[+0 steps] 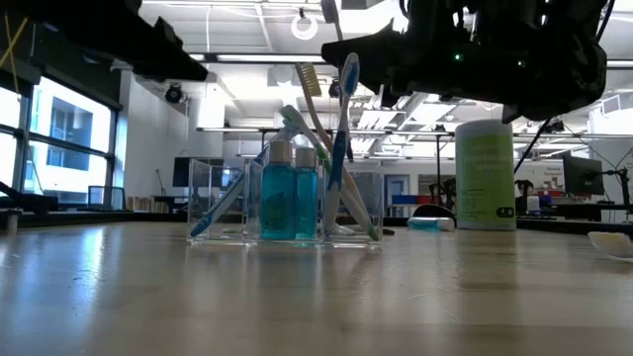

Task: Pick & Place toothbrushing station
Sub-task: Put the purple toothbrush into the right side of the transparent organizer

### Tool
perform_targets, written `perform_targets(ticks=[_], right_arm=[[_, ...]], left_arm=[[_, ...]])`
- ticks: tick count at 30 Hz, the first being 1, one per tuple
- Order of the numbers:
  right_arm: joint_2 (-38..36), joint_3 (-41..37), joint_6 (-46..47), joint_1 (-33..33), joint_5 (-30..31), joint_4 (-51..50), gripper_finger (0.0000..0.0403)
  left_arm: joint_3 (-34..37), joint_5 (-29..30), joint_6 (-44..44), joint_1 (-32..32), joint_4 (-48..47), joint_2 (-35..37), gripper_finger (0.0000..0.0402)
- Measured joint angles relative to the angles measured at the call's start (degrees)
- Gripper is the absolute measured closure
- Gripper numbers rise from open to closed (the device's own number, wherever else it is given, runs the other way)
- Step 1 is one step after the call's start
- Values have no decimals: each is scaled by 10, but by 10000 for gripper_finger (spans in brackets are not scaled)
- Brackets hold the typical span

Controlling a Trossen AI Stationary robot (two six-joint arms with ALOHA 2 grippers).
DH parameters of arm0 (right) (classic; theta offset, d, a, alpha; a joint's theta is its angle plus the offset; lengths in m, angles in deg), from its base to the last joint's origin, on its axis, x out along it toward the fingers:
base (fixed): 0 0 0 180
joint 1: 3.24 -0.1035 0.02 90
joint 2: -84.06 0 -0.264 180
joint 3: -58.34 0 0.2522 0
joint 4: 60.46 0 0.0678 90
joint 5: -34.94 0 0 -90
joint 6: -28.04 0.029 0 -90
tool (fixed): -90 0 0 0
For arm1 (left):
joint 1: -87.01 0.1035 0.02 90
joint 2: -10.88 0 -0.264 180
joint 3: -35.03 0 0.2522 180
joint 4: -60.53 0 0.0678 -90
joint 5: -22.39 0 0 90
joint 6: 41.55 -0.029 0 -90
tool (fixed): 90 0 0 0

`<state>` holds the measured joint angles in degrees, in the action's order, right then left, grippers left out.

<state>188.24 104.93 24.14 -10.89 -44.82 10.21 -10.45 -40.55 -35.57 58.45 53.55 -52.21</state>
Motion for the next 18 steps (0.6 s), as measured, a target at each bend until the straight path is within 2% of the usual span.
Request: perform_targets(ticks=[4, 9, 14, 18], right_arm=[[0, -1, 6, 4, -12, 0, 378], [5, -1, 20, 3, -14, 0, 378], [58, -1, 49, 2, -7, 7, 378], [74, -1, 59, 3, 5, 10, 378]], left_arm=[[48, -69, -1, 30, 79, 6, 246], [70, -132, 0, 68, 114, 6, 246], [71, -177, -4, 85, 131, 6, 246], [71, -188, -14, 87, 136, 6, 246]])
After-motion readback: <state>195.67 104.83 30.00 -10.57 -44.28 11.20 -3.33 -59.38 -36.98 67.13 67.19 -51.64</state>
